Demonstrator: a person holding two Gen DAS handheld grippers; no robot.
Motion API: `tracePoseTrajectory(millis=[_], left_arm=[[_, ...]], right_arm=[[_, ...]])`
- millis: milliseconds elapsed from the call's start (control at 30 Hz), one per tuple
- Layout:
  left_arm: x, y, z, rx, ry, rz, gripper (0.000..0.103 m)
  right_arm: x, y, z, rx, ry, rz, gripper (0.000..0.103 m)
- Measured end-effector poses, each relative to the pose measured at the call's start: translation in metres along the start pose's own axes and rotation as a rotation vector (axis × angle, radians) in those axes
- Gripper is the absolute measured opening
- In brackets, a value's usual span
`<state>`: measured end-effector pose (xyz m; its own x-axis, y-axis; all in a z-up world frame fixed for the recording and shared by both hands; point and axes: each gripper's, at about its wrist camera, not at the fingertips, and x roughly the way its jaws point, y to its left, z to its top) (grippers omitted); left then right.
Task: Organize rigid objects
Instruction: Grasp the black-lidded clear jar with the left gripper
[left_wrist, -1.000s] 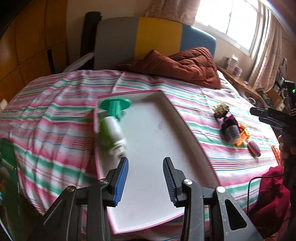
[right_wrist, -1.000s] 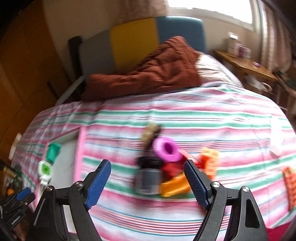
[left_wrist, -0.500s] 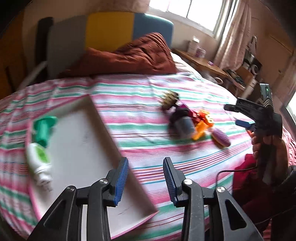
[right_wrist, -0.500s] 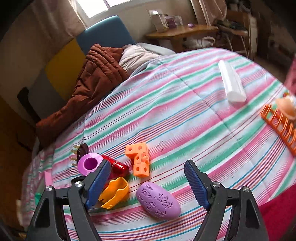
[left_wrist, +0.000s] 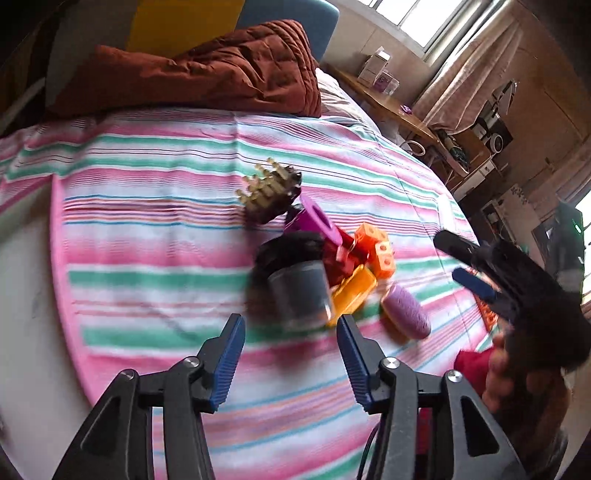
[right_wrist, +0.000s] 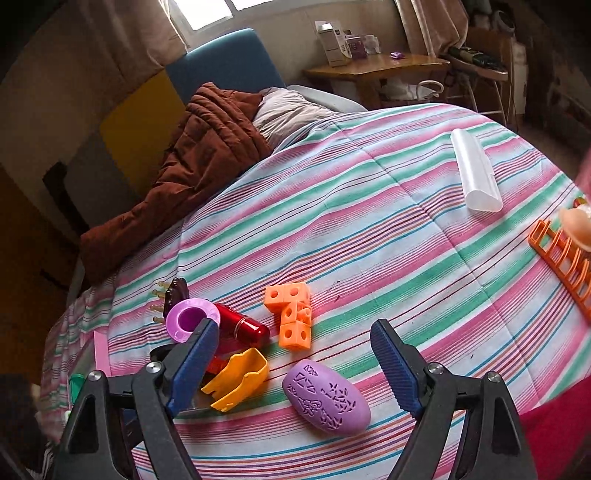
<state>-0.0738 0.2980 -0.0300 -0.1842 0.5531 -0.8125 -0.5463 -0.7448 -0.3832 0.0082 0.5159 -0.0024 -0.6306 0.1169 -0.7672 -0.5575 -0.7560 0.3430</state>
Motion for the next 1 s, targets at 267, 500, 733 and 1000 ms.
tracePoseTrajectory(millis=[267,500,733,1000], left_arm=[[0.045,-0.001,0.028,-0.031,0.05,0.014,0.052],[0.056,0.009,0.024,-0.027,0.049,0.005,0.045],[0.03,0.016,-0.007,0.062,-0.002,0.065,0.045],[0.008,0.012,-0.042,0.131,-0.001,0.075,0.045]], right_arm=[[0.002,-0.002,0.001,0.015,0.008,0.007,0.085],[0.013,0.001,-0.001,-0.022,0.062,-0.023,0.083],[0.035,0.003,-0.013,-0.08,0.193,-0.069,0.069],[0.044,0.003,-0.023,-0.112,0.267,-0.102,0.069]])
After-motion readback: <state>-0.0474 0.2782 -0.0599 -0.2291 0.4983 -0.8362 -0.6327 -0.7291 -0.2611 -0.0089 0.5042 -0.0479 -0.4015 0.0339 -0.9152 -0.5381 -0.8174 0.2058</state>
